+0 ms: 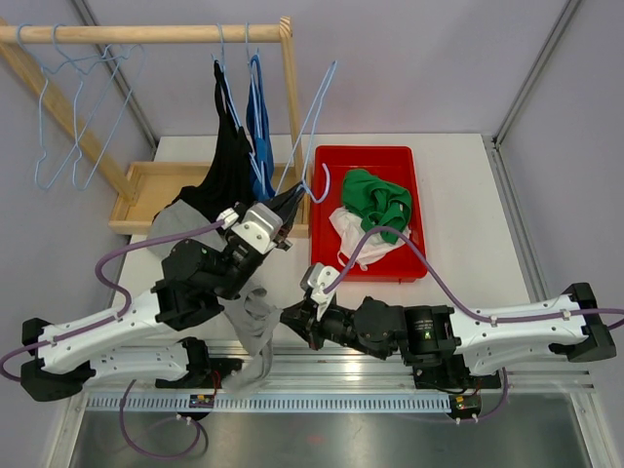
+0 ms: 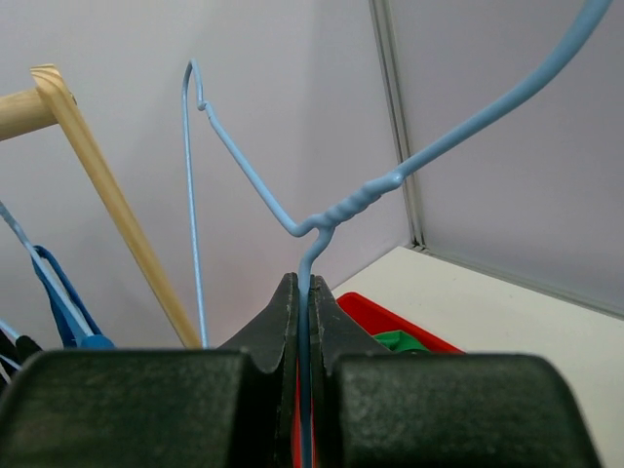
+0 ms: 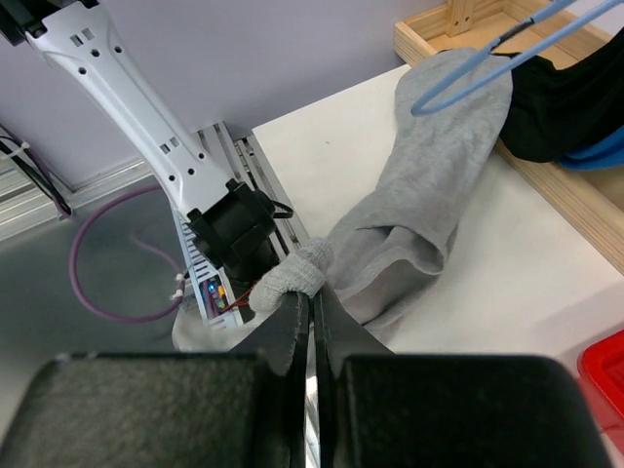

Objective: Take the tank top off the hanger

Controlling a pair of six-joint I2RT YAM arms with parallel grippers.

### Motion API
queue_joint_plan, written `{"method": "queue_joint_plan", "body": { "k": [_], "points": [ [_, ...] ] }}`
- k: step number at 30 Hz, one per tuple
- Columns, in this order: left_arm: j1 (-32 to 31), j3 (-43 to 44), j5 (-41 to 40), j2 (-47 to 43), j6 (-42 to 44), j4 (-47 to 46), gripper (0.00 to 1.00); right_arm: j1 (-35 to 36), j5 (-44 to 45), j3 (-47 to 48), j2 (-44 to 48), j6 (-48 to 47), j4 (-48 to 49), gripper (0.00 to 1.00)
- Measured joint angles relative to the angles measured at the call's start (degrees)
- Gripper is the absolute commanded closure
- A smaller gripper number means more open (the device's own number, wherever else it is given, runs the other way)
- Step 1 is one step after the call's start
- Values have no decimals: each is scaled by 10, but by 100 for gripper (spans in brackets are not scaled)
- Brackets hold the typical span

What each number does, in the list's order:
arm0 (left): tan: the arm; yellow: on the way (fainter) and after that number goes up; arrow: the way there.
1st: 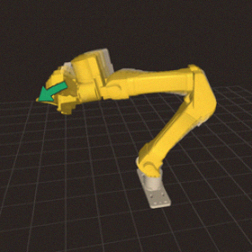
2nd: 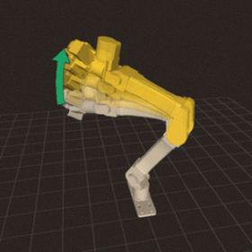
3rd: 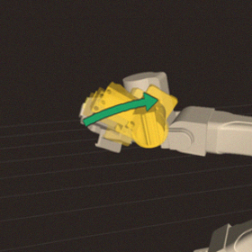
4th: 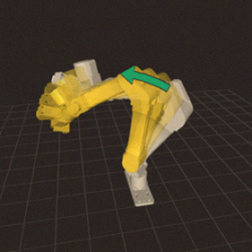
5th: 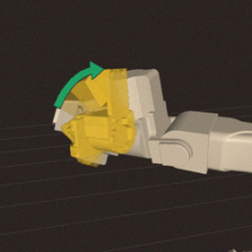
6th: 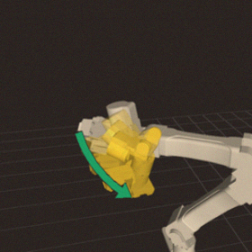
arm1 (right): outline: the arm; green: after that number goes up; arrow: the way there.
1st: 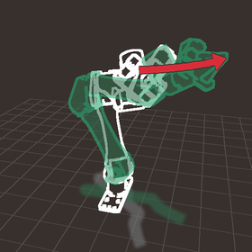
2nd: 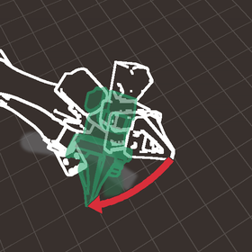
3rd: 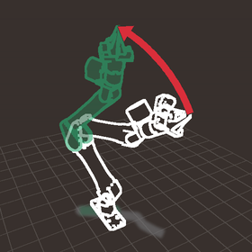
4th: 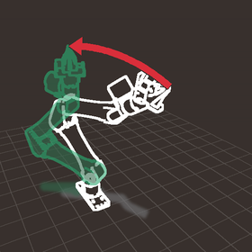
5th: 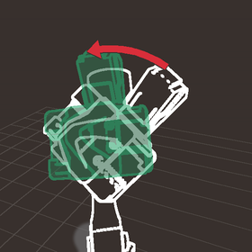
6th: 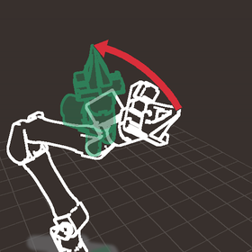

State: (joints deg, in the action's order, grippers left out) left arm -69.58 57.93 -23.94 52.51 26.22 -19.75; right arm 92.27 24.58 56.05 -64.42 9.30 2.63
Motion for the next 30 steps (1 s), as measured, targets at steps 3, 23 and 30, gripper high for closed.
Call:
{"method": "queue_joint_plan", "body": {
  "k": [3,23,30],
  "points": [
    [-1,0,-5,-3,8,-1,100,2,14,0,1,-3,-8,100],
    [-5,173,-22,-85,-114,170,100,-136,-15,42,-132,10,-30,100],
    [-5,205,-139,-99,-111,250,100,-163,-113,91,-249,24,-37,66]
  ]
}}
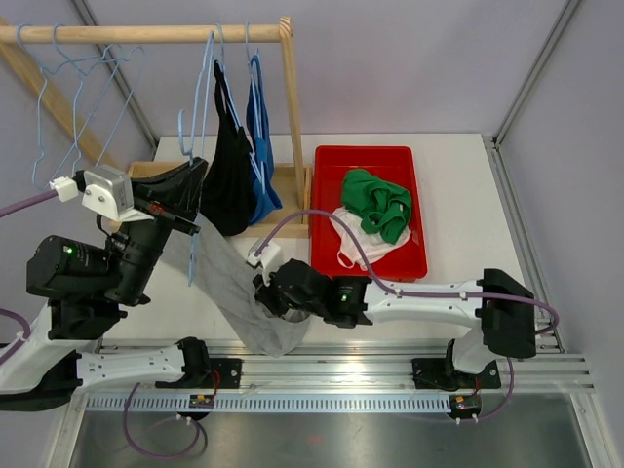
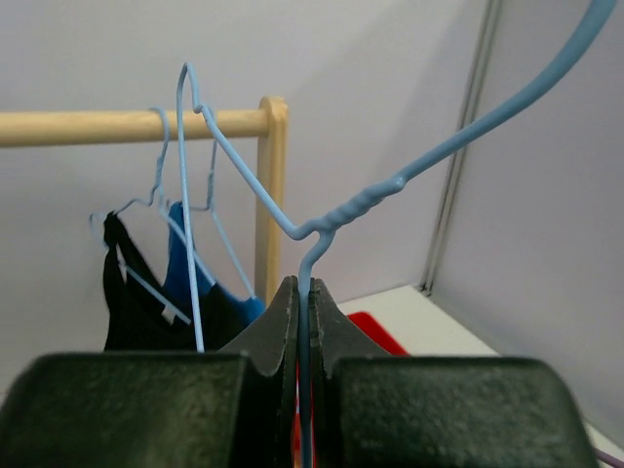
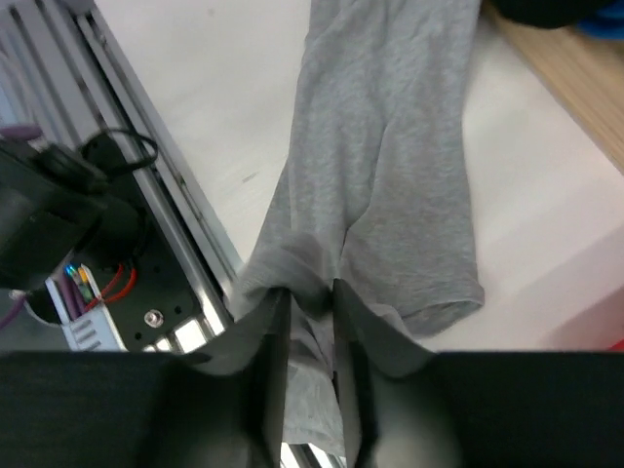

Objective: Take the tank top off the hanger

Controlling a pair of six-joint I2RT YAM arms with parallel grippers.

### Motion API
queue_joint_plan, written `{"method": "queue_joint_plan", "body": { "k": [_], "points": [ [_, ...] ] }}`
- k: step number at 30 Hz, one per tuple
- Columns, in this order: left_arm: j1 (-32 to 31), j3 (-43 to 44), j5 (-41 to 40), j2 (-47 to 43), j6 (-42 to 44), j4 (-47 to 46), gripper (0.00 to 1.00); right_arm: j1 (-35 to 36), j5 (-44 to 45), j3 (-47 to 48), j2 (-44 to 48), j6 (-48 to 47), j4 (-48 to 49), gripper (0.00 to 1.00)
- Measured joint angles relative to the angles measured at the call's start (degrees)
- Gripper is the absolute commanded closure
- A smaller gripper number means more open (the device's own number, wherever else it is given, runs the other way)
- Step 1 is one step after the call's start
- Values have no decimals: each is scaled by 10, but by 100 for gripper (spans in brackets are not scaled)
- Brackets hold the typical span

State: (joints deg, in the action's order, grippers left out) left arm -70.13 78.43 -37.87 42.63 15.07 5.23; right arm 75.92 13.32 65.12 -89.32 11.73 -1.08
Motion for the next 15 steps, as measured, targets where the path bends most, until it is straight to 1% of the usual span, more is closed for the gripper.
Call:
{"method": "queue_joint_plan", "body": {
  "k": [1,2,7,15],
  "points": [
    [0,0,-11,-2,0,11,100,0,-10,3,-13,5,-2,42],
    [0,0,-20,-3,0,22,100,0,-20,5,-23,11,-5,1],
    [0,0,-53,-19,0,55,100,-1,-37,10,-47,16,-19,0],
    [0,15,-91,-24,-2,79,100,-1,-35,17,-47,16,-20,1]
  ]
}}
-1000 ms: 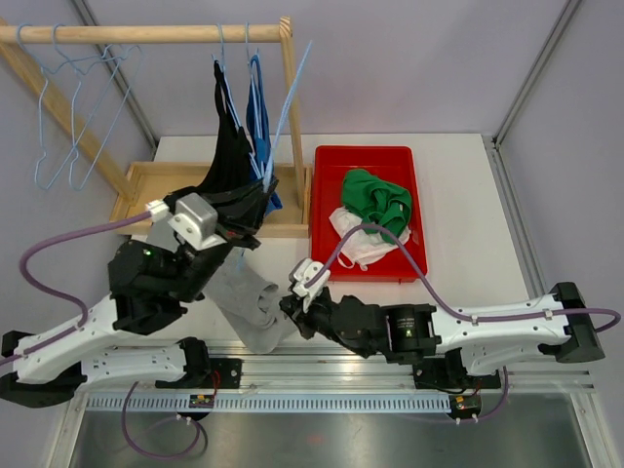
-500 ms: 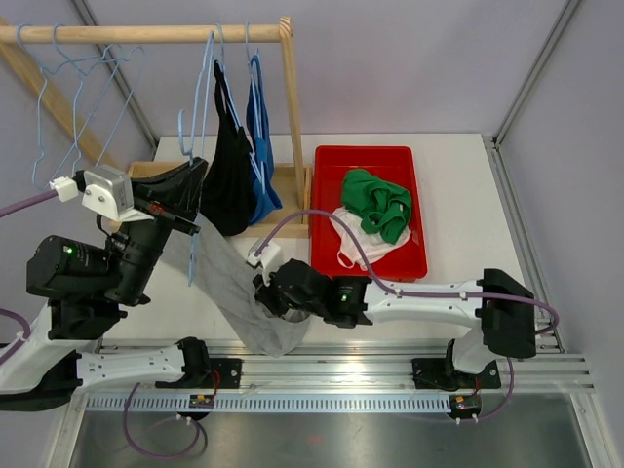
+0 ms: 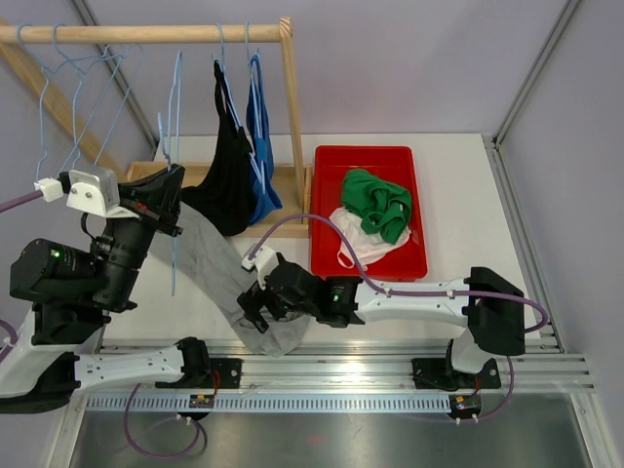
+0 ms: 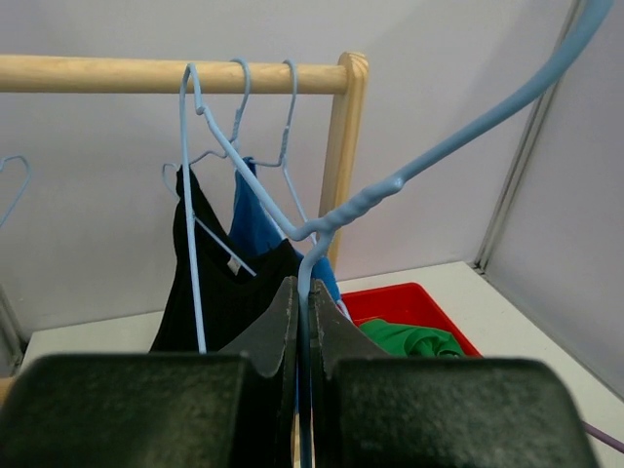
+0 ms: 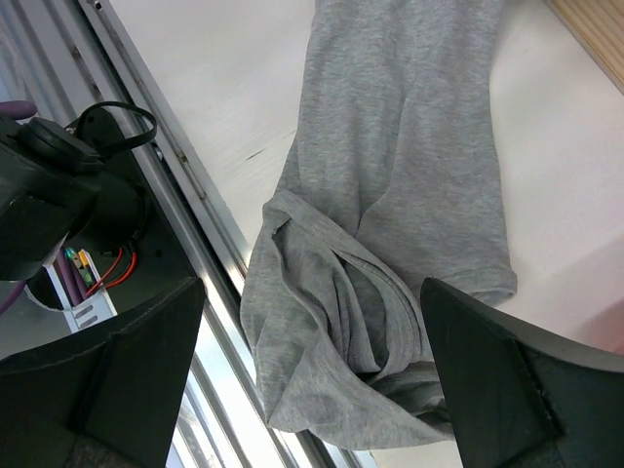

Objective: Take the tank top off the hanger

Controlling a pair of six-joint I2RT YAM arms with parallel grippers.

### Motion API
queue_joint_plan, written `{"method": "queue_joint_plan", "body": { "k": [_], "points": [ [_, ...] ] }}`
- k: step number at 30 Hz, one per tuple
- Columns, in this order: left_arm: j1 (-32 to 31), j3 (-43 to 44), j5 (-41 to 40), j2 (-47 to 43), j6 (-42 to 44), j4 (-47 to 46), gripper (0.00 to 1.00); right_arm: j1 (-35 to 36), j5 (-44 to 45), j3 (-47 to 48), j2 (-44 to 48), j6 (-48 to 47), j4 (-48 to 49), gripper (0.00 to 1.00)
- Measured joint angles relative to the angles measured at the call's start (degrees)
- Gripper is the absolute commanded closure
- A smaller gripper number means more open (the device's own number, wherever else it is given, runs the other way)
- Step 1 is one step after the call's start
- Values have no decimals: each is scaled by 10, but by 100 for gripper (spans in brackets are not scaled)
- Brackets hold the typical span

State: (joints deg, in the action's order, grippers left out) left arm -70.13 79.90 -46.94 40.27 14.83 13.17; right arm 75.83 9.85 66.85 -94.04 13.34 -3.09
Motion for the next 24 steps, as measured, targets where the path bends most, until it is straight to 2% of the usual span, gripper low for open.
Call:
{"method": "queue_joint_plan", "body": {
  "k": [9,17,20,24],
  "points": [
    [0,61,-61,19,-56,135,100,0,5,0,0,4,0,0],
    [17,62,-36,60,-88,203,100,0,6,-3,1,6,3,1],
    [69,62,6,79,-92,209,100,0,6,-14,7,9,3,0],
    [228,62,113,100,-105,215,100,0,12,-31,19,10,3,1]
  ]
}}
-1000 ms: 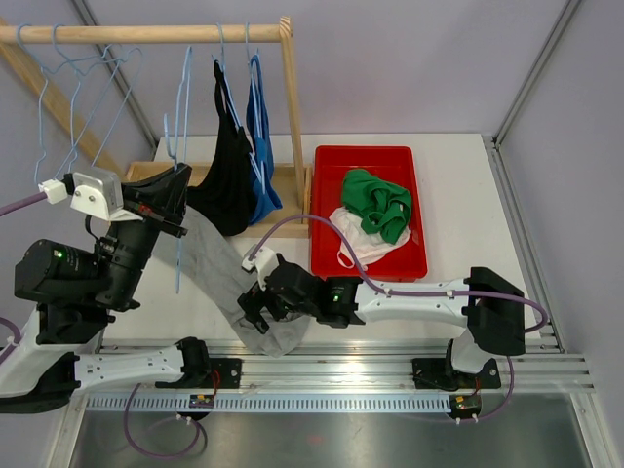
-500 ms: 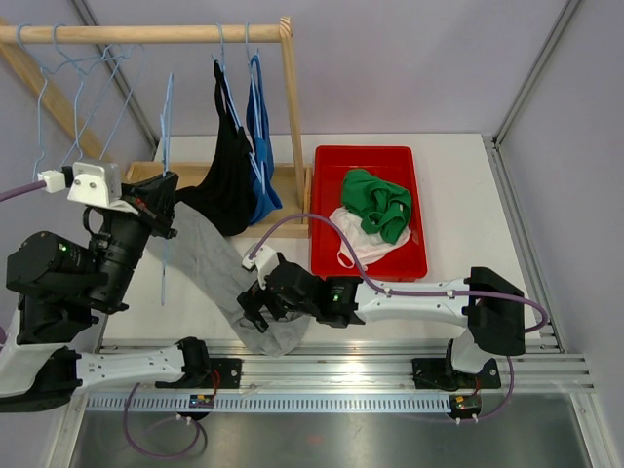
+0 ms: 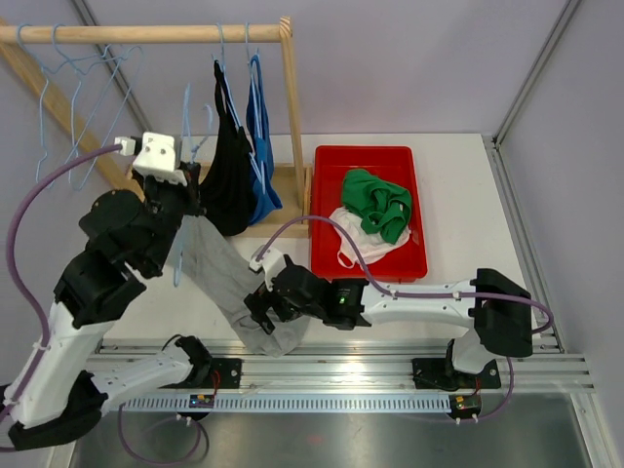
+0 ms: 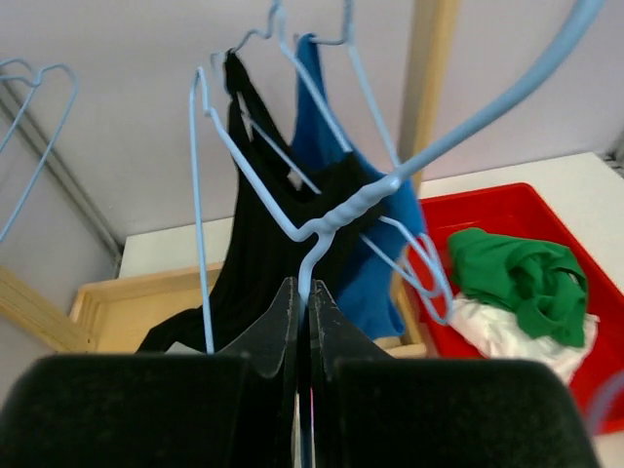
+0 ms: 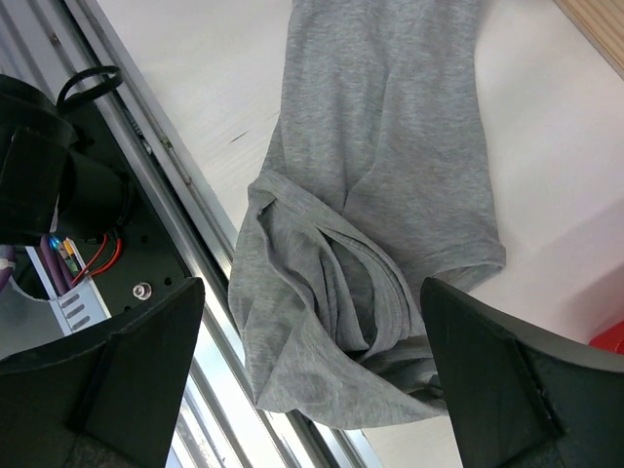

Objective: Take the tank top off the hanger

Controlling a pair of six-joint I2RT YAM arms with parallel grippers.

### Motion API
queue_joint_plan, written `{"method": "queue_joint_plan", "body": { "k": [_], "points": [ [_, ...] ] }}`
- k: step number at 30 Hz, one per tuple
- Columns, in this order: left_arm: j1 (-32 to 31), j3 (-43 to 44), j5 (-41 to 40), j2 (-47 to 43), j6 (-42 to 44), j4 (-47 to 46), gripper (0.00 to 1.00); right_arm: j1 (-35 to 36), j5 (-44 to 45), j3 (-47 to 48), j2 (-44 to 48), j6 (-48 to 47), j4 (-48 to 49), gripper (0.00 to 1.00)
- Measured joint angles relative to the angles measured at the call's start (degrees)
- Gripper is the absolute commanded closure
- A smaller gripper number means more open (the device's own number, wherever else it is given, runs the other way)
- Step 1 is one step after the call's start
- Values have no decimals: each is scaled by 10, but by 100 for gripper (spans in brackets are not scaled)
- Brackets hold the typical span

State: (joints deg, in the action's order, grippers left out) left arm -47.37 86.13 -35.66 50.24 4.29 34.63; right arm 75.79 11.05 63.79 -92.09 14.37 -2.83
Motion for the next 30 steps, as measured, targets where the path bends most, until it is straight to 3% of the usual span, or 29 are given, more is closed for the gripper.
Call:
{"method": "queue_joint_plan", "body": {
  "k": [4,14,19,23,30],
  "points": [
    [163,1,115,18,-17,-1,100,0,5,-13,16,0,0,1],
    [468,50,436,131,-120,-65,100,-1,15,-56,66,0,16,1],
    [588,86,583,212,-199,-121,100,-2,20,-84,98,0,18,1],
    [655,111,683,270,-275,-200,100,-2,29,-109,124,0,21,1],
    [686,181,739,329,-328,-240,100,-5,39,-136,148,2,22,0]
  ]
}}
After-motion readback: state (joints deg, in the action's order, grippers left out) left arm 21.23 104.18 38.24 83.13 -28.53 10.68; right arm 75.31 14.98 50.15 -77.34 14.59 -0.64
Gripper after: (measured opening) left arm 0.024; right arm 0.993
